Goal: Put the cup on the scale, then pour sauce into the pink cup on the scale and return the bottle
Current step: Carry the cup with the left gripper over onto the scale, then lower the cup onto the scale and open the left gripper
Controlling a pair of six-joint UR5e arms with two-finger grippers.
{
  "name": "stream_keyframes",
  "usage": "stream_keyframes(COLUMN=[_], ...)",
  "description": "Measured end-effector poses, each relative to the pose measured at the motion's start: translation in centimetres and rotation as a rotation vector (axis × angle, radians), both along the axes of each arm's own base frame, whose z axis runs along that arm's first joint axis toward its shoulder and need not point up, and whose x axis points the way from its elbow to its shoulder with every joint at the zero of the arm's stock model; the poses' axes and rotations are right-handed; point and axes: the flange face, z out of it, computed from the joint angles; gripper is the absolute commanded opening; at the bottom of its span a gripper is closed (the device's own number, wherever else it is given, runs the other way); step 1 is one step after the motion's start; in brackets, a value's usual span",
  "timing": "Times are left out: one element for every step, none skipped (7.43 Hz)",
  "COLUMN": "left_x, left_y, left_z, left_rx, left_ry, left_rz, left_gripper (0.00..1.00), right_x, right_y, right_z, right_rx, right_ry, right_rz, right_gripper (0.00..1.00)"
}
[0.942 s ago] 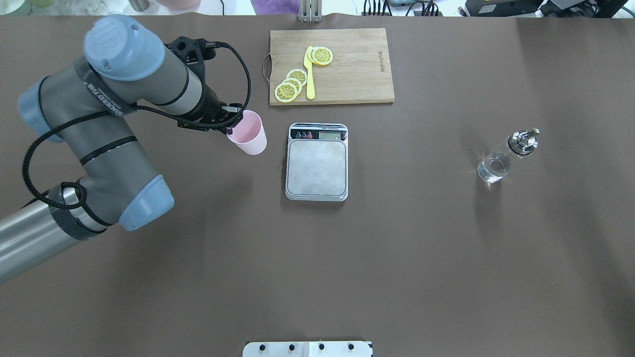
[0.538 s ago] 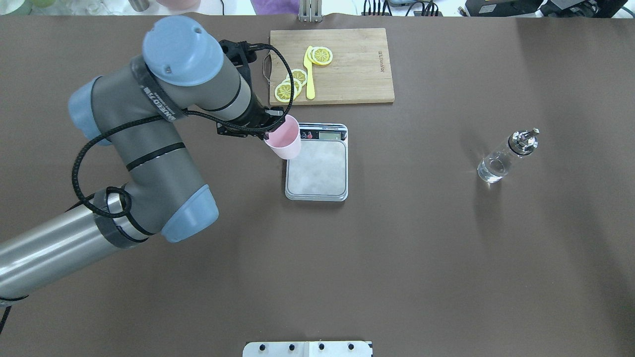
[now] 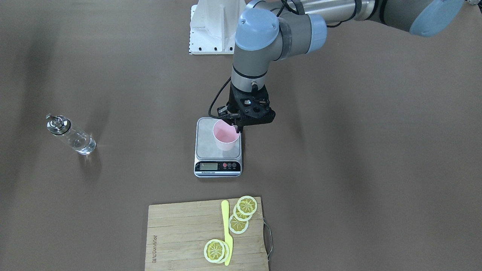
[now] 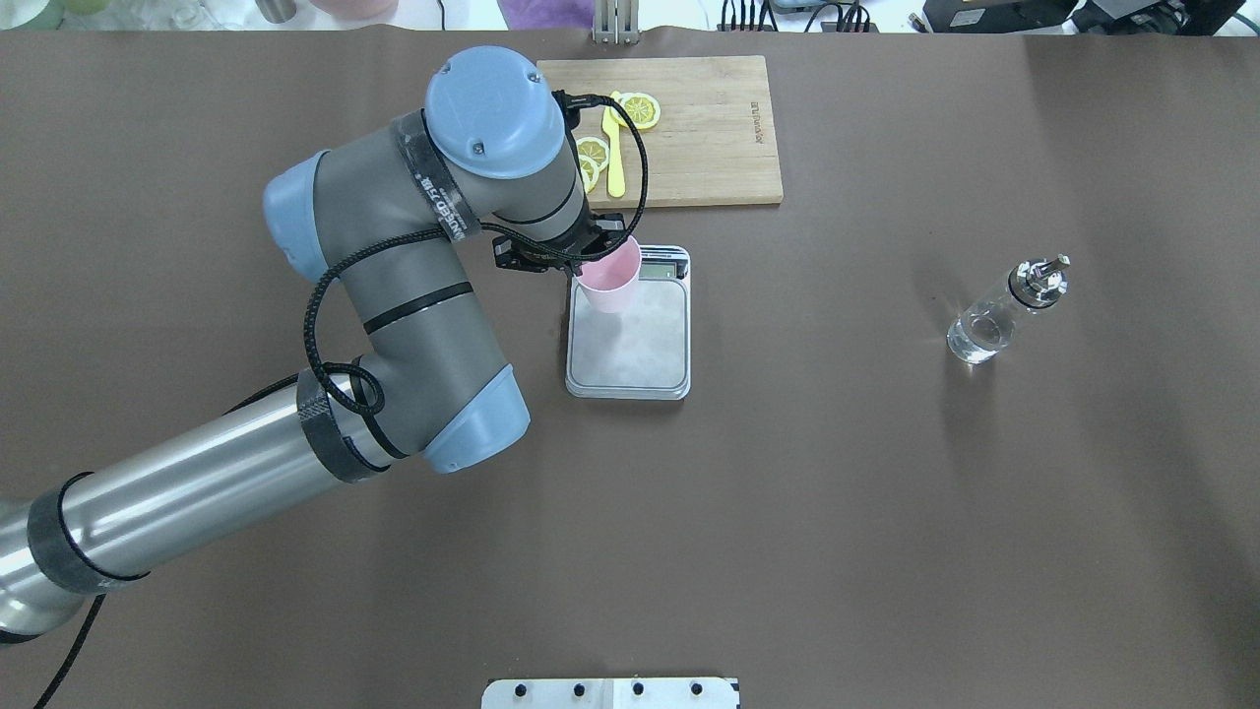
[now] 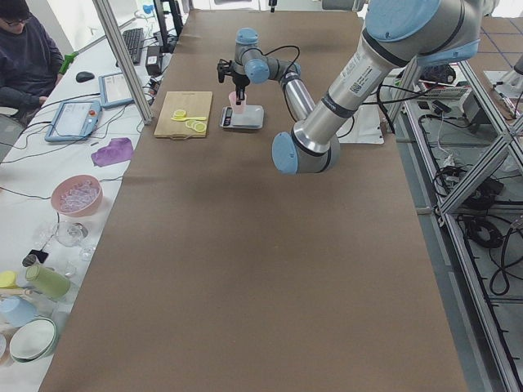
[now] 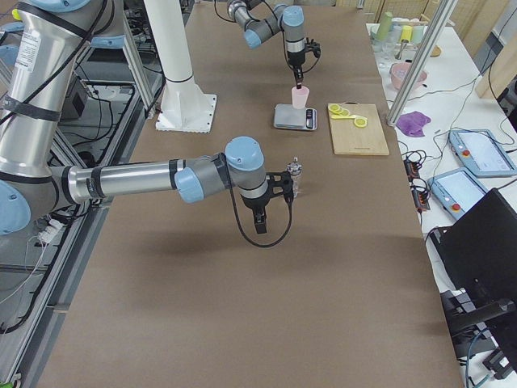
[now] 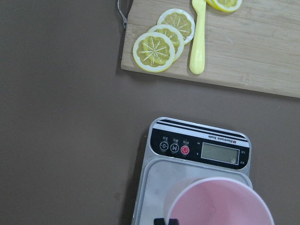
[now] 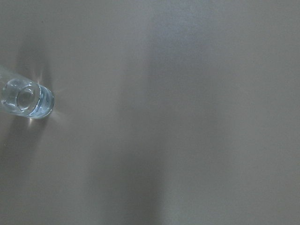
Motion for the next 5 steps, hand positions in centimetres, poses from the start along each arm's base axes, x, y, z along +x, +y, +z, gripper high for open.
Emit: stream_keyframes(left_x=[0.5,0.9,1.2,1.4,1.5], left_y=[0.3,0.6,0.9,1.2,1.3], left_z=[0.1,0.0,0.0,0.0,0.0], left_rx=[0.001,0.002,0.003,0.004,0.004], left_ry=[-0.005,-0.006,-0.006,-0.005,-0.005], left_rz=[0.004,0.01,0.015,0.019,0.022], left_gripper=[0.0,0.0,0.0,0.0,0.0], right_x=[0.0,0.0,0.0,0.0,0.0], right_y=[0.0,0.0,0.0,0.0,0.0], right_z=[0.1,0.1,0.1,0.1,0.1], right_rx=[-0.001,-0.002,-0.002,-0.002,-0.001], right_ry=[0.0,0.0,0.0,0.0,0.0], right_rz=[0.0,0.0,0.0,0.0,0.0], right_gripper=[0.99,0.99,0.99,0.99,0.99])
